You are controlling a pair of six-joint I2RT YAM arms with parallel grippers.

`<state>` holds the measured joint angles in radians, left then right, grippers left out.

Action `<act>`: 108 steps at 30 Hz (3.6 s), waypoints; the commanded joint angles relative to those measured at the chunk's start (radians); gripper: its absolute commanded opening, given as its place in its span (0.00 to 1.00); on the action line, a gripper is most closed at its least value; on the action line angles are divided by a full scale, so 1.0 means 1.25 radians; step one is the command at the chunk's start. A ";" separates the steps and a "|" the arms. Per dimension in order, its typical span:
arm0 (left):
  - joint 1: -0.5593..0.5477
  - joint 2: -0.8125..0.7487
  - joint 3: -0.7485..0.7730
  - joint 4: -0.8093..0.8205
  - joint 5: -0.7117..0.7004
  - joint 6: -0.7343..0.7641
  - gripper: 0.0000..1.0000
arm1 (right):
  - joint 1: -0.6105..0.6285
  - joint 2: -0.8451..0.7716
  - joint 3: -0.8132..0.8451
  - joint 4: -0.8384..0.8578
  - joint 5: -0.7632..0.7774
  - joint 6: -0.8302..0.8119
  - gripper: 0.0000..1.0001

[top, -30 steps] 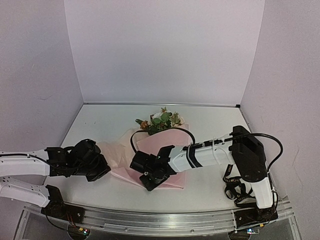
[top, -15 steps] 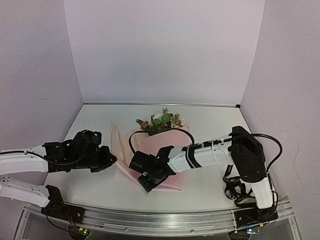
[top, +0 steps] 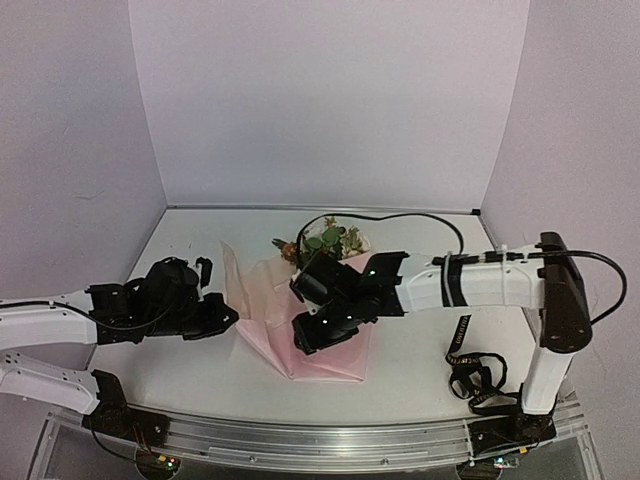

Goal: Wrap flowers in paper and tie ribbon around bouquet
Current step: Fold the 2/3-folded wrapping paper at the center of the board.

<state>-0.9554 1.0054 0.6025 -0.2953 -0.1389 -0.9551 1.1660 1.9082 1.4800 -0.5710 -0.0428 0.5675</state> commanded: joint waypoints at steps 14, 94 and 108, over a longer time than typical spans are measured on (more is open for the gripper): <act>-0.032 0.136 0.138 0.081 0.096 0.151 0.00 | -0.113 -0.173 -0.377 0.088 0.040 0.212 0.55; -0.123 0.644 0.530 0.109 0.348 0.354 0.07 | -0.386 -0.152 -0.338 0.388 -0.170 0.347 0.00; -0.072 0.515 0.322 0.165 0.334 0.268 0.18 | -0.403 -0.050 -0.239 0.308 -0.161 0.205 0.00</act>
<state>-1.0674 1.6753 1.0587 -0.1350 0.2778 -0.5829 0.6678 1.8196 1.1327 -0.1611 -0.2603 0.8787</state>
